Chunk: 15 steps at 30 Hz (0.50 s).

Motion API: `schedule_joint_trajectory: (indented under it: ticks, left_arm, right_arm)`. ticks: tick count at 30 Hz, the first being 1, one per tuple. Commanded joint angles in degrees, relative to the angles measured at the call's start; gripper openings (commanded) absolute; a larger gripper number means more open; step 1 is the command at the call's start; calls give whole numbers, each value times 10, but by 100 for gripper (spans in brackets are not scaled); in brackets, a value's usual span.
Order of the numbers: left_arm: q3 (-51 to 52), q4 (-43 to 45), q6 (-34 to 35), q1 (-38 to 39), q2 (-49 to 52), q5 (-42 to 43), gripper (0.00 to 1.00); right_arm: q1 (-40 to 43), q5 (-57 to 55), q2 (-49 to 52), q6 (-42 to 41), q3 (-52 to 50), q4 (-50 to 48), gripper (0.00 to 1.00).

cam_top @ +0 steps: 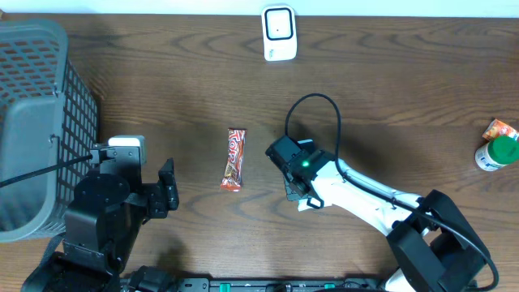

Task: Scan the item barcode
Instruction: 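Carry the wipes pack toward the table centre and scanner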

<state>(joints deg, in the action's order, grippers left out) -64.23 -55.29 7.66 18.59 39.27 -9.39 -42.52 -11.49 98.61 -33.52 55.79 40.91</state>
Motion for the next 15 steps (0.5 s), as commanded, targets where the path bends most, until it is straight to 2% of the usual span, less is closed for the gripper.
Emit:
schedule_joint_trajectory:
  ticks: [1, 4, 8, 15]
  left_arm:
    - [-9, 0, -1, 0, 0, -5, 83]
    - [-9, 0, -1, 0, 0, -5, 83]
    - [-9, 0, -1, 0, 0, -5, 83]
    - [-9, 0, -1, 0, 0, -5, 83]
  right_arm:
    - [1, 107, -2, 40, -6, -26, 1]
    - [1, 122, -15, 51, 23, -16, 1]
    - [5, 90, -50, 51, 68, 35, 1]
    - [27, 43, -72, 50, 65, 61, 1]
